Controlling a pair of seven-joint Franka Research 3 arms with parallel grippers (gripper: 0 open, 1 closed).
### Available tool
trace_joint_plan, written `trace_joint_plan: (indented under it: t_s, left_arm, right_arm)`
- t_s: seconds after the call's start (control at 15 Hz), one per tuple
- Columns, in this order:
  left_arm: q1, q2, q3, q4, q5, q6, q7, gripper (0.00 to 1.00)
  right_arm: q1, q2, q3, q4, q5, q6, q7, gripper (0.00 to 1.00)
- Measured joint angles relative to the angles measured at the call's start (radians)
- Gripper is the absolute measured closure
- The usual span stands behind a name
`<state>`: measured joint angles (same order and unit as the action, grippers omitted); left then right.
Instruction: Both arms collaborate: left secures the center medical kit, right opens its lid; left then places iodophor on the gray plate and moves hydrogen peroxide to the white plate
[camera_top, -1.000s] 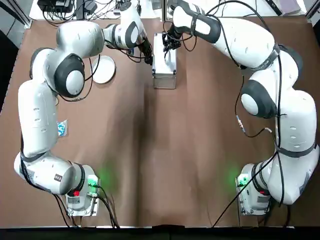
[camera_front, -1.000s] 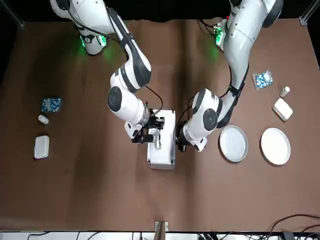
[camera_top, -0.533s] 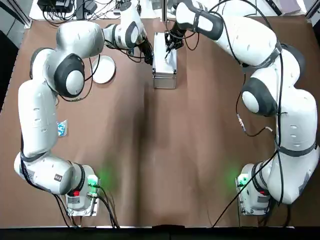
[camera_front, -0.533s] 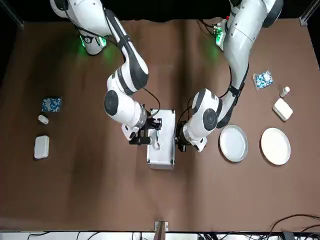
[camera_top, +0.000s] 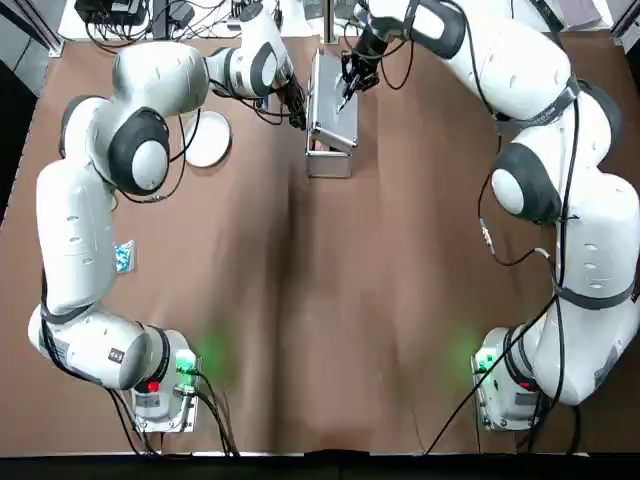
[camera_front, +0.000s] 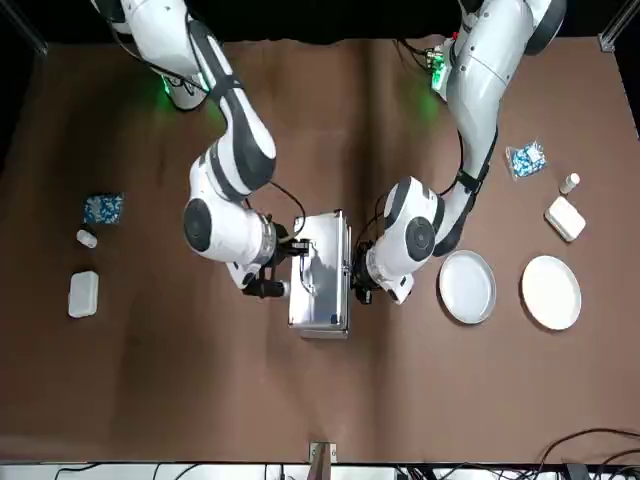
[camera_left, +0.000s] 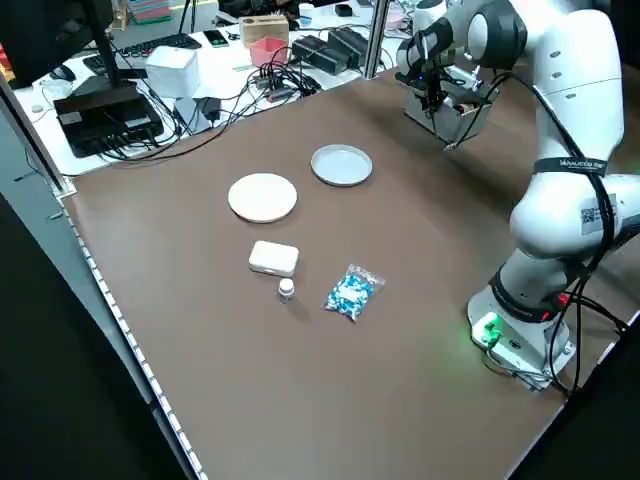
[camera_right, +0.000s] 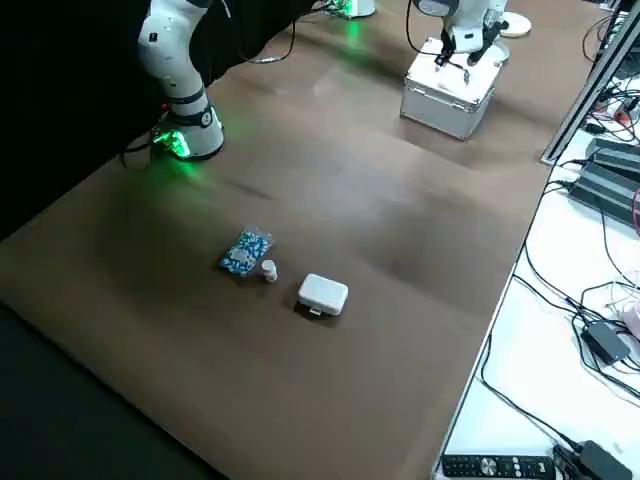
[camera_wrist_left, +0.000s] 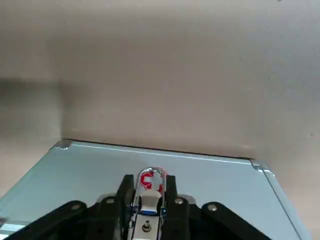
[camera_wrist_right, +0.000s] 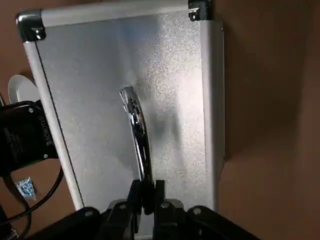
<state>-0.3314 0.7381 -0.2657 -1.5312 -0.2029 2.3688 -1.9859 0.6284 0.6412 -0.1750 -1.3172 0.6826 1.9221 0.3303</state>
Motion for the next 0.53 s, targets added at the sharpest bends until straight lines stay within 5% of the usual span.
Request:
trace_joint_plan:
  t_s: [0.53]
  left_arm:
    - [0.000, 0.000, 0.000, 0.000, 0.000, 0.000, 0.000, 0.70]
  right_arm:
    - [-0.070, -0.024, 0.003, -0.011, 0.001, -0.103, -0.061, 0.86]
